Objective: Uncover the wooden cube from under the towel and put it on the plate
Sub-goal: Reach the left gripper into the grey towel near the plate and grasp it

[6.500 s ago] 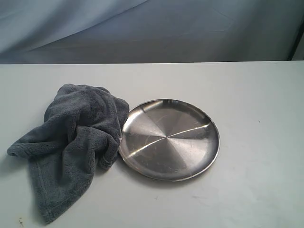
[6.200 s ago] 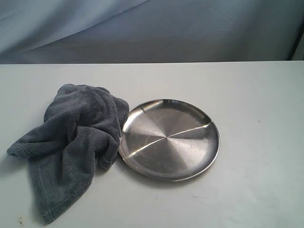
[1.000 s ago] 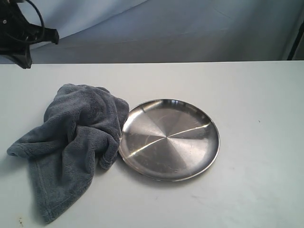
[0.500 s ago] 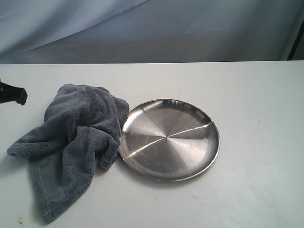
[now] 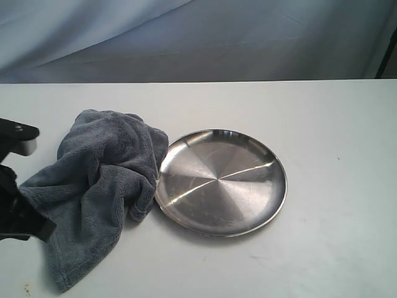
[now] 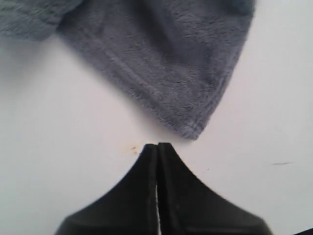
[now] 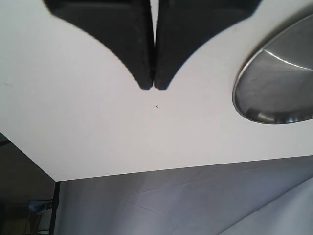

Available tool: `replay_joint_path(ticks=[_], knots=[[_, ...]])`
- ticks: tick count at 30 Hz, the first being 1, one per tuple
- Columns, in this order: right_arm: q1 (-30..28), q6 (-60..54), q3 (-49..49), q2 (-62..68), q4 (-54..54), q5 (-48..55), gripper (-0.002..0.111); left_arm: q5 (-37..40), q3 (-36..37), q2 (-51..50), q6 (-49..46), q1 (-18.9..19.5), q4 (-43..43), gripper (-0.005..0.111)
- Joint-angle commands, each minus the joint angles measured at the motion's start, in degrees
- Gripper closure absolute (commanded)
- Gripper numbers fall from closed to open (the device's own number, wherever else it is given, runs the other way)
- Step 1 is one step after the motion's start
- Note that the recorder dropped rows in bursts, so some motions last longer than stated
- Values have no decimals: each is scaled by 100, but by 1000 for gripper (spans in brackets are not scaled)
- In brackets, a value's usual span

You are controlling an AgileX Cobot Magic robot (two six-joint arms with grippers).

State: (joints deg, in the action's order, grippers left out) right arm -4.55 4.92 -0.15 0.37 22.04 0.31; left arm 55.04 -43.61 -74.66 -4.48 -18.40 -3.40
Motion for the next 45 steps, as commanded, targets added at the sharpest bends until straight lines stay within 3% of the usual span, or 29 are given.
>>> replay_joint_path(ticks=[1, 8, 16, 22, 29, 33, 40, 45], knots=[[0, 23, 15, -37, 28, 68, 105, -465, 33, 46, 160, -948, 254, 107], [0, 23, 15, -37, 28, 68, 105, -1646, 33, 46, 636, -2108, 397, 107], [0, 23, 15, -37, 28, 68, 105, -2824, 9, -390, 820, -2286, 800, 106], [0, 23, 15, -37, 28, 68, 105, -2255, -539, -1260, 1577, -2286, 1979, 105], [0, 23, 15, -37, 28, 68, 105, -1581, -1310, -2157, 2162, -2286, 2203, 104], [0, 23, 15, -37, 28, 68, 105, -1557, -1592, -2500, 2281, -2286, 2203, 89], [0, 23, 15, -37, 28, 68, 105, -1794, -1734, -2815, 2281, -2286, 2234, 44], [0, 23, 15, -37, 28, 68, 105, -2106, -1734, -3158, 2449, -2286, 2446, 39]])
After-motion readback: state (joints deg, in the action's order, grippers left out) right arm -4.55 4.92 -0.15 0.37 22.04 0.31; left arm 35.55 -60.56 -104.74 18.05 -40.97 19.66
